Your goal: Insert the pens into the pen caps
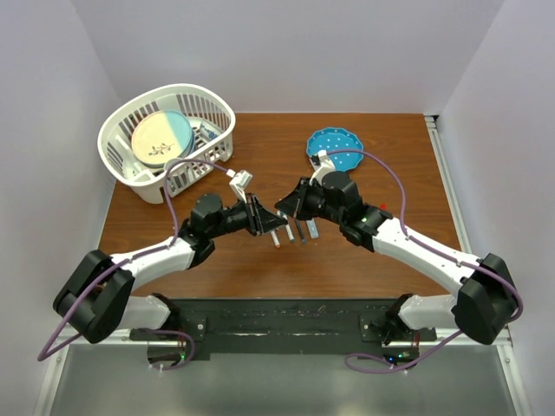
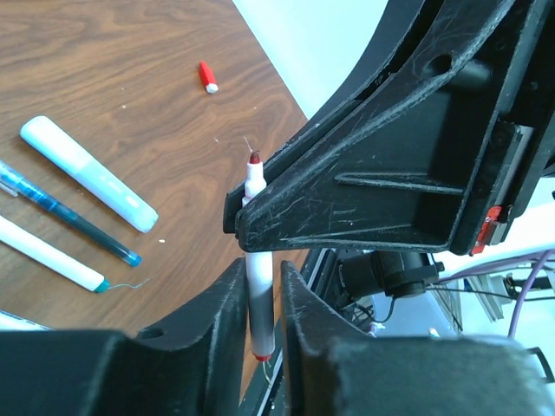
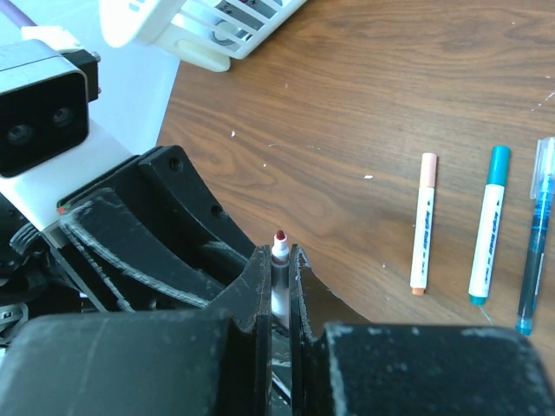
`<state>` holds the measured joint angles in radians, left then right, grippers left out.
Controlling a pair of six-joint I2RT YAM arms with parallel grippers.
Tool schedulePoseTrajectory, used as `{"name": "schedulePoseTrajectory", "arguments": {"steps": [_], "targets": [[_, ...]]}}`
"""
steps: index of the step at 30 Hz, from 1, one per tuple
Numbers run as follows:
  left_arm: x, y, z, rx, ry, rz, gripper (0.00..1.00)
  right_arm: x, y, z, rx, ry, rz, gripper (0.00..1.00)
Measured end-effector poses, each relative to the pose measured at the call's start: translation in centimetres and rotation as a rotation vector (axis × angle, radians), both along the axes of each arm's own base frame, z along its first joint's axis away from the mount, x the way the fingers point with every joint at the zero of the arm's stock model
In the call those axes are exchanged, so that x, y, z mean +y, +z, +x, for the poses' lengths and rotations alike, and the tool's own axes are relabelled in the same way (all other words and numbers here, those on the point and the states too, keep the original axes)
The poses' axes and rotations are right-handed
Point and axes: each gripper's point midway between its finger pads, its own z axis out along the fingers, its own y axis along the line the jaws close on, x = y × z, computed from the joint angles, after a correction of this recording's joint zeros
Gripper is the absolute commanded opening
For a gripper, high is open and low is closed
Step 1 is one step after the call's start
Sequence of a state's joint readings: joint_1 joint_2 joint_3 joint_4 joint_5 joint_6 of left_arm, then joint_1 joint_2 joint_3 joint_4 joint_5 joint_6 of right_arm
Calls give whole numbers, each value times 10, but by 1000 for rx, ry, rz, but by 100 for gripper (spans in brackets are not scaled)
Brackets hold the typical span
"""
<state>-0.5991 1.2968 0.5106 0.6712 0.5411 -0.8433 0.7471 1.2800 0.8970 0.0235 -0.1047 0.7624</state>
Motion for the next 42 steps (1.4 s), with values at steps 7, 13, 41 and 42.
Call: {"name": "schedulePoseTrajectory", "arguments": {"steps": [7,13,41,42], "targets": [[0,-1,0,-11,-9,8,0,-1,2,-2,-8,-1,-7,32],[3,-2,0,-30,13,38,0,-19,8,6,-65,-47,-114,46],[91,34,18,-288,111,328,0,-332,-164,100,477,-718,-763,60],[95,32,17,-286,123,348,0,-333,-168,100,486,-714,-769,60]]}}
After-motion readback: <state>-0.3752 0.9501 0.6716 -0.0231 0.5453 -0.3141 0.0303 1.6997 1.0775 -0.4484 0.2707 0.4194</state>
